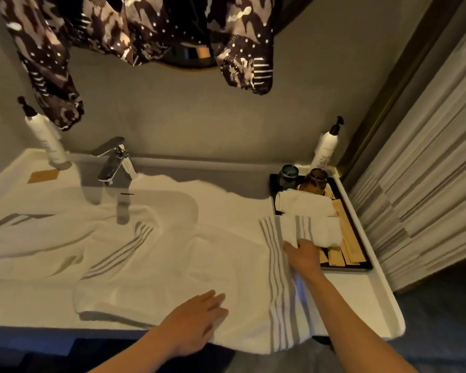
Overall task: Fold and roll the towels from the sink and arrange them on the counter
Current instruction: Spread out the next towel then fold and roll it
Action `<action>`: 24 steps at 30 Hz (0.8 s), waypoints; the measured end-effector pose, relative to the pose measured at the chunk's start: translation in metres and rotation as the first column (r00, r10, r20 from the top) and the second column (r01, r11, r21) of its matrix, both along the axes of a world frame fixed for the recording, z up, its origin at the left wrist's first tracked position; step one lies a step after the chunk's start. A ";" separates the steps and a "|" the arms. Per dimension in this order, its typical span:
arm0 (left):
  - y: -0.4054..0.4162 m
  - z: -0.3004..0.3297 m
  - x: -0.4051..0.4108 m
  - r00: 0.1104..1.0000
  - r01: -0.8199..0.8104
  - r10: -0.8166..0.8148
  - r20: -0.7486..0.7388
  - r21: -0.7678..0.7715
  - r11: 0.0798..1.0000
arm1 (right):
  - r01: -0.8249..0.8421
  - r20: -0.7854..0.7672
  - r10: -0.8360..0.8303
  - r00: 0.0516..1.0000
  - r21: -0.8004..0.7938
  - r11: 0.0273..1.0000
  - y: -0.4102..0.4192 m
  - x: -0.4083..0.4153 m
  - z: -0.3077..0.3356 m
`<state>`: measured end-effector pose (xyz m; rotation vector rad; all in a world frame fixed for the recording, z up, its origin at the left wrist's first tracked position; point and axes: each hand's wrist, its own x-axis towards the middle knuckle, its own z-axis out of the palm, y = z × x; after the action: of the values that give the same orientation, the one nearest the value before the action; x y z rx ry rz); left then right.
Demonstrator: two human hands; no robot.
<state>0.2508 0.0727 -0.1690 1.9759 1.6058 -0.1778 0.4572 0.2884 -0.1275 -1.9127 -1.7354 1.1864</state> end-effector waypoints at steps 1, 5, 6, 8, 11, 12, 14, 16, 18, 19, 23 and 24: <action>0.002 0.003 0.002 1.000 0.003 -0.003 -0.005 0.010 1.000 | 0.002 -0.030 -0.001 1.000 0.024 1.000 0.004 0.003 0.010; 0.025 0.011 0.024 0.995 -0.030 0.025 0.094 0.046 0.998 | -0.010 0.146 -0.010 0.989 0.136 0.991 0.039 0.048 0.063; 0.032 0.010 0.037 0.992 -0.012 0.008 0.124 0.032 0.999 | 0.006 0.221 -0.032 0.975 0.116 0.993 0.050 0.068 0.072; 0.044 0.008 0.066 0.979 0.039 -0.026 0.204 -0.061 0.997 | 0.044 0.330 -0.059 0.942 0.051 0.998 0.062 0.100 0.088; 0.052 0.011 0.092 0.920 -0.034 0.079 0.385 -0.122 0.992 | 0.045 0.359 -0.069 0.931 0.074 0.996 0.066 0.115 0.103; 0.052 0.014 0.091 0.899 -0.113 0.129 0.418 -0.064 0.992 | 0.050 0.332 -0.088 0.939 0.122 0.991 0.067 0.114 0.107; 0.051 0.016 0.073 0.904 -0.269 0.206 0.374 0.123 0.955 | 0.029 0.255 -0.081 0.963 0.200 0.979 0.065 0.102 0.117; 0.046 0.011 0.046 0.952 -0.268 0.219 0.216 0.233 0.935 | 0.018 0.183 -0.058 0.981 0.217 0.976 0.062 0.081 0.129; 0.042 -0.002 0.031 0.981 -0.161 0.144 0.128 0.133 0.978 | -0.034 0.201 -0.003 0.980 0.182 0.983 0.058 0.059 0.145; 0.040 -0.007 0.028 0.975 -0.162 0.150 0.162 0.066 0.985 | -0.067 0.233 0.034 0.972 0.136 0.988 0.056 0.046 0.151; 0.051 0.000 0.029 0.465 -0.565 0.687 0.558 -0.410 0.716 | -0.085 0.055 0.096 0.994 -0.175 0.981 0.043 -0.013 0.171; 0.055 0.006 0.023 0.203 -0.589 0.788 0.581 -0.570 0.572 | -0.076 -0.080 0.058 0.995 -0.238 0.968 0.037 -0.035 0.173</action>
<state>0.2734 0.1275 -0.1627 0.6841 1.5234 0.7891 0.4218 0.3259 0.0451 -1.9276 -1.6968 1.5349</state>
